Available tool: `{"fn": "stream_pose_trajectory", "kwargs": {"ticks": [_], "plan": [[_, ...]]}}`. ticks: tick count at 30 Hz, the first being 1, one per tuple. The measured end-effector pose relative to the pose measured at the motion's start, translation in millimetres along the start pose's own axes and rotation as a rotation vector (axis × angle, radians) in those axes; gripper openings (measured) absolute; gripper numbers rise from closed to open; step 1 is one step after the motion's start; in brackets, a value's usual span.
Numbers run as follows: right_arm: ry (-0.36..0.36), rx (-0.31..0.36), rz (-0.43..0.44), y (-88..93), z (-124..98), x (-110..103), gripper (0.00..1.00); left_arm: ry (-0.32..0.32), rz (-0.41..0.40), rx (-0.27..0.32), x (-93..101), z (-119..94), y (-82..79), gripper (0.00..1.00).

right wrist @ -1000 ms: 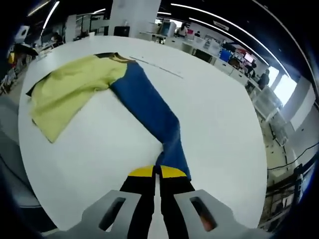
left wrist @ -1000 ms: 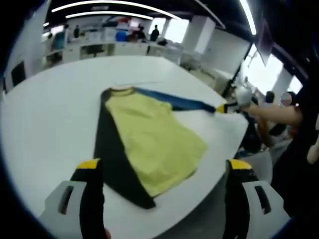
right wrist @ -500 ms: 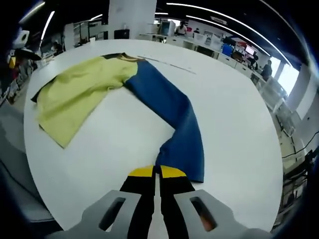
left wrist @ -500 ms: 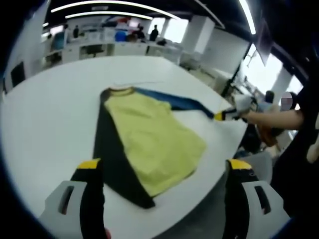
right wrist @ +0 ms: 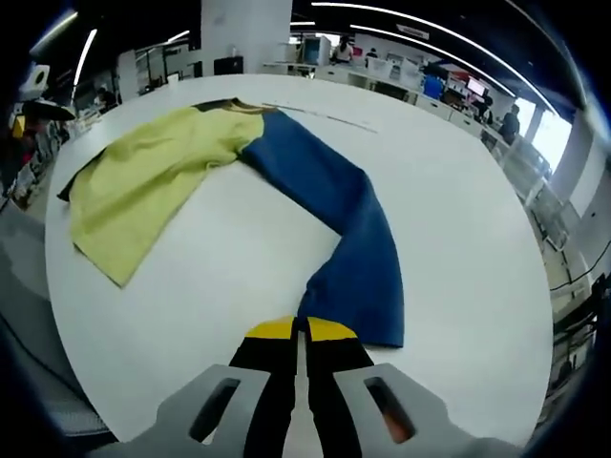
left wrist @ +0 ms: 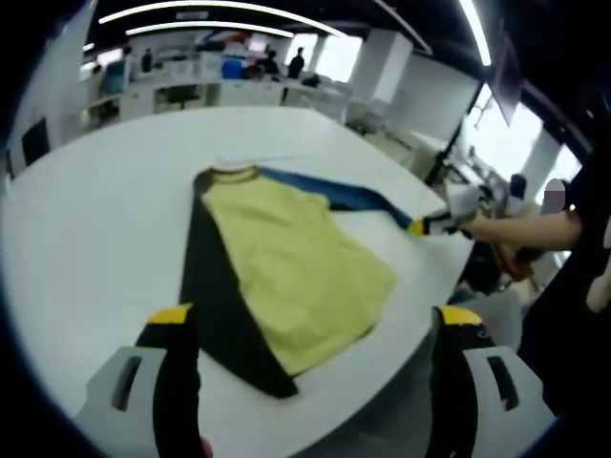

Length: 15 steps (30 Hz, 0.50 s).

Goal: Fold the garment on the visible template until the final outline fits inside the template.

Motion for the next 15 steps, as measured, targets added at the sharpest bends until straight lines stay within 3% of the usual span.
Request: {"fn": "stream_pose_trajectory", "kwargs": {"ticks": [15], "plan": [[-0.005, -0.002, -0.005, 1.0, 1.6, -3.7, 0.03, 0.003, 0.004, 0.002, -0.3, 2.0, -3.2, 0.97]]}}
Point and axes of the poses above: the point that each gripper's makers call its tool centre point, and the gripper's own axes: z roughly forward along the fingers, x roughly to its right, y roughly out of its underside, the point moved 4 cm from there along -z, roughly backward along the fingers, and after that the axes turned 9 degrees about z, right-handed, at the moved point
